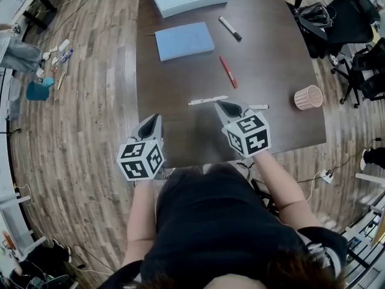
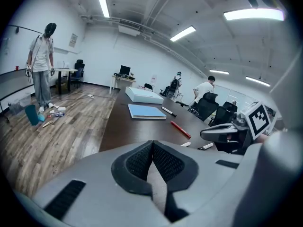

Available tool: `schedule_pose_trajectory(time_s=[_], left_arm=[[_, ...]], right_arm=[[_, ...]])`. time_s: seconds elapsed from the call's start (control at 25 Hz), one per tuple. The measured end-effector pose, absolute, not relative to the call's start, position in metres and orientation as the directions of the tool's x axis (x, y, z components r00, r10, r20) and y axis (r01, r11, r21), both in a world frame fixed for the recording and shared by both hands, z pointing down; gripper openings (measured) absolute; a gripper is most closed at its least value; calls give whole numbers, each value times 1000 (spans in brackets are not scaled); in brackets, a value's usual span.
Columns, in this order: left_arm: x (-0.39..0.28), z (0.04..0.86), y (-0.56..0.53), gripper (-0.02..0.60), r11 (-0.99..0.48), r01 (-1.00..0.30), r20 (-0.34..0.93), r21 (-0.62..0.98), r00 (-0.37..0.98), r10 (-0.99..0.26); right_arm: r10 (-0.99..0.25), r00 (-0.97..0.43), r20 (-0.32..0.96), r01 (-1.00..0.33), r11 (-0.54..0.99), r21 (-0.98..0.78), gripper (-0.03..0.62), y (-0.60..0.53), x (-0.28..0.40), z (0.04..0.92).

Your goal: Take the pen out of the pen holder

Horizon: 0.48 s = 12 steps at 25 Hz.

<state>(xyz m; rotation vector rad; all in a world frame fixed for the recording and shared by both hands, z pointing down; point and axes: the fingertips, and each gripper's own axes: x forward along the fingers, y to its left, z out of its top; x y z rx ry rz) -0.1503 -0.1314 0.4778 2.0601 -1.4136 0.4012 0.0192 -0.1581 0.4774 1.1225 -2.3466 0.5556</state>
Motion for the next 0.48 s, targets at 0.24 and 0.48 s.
schedule_pose_trajectory(time_s=[0.24,0.48], left_arm=[[-151,479,-128,28,-251,-919,559,304,385,-734],[-150,478,-126,28,-257,-917,559,305,391,-731]], right_arm=[[-611,-542,576,-805,574,-149,17,-156,20,480],[-613,-540,576,-808,568,-153,17,-154,20,478]])
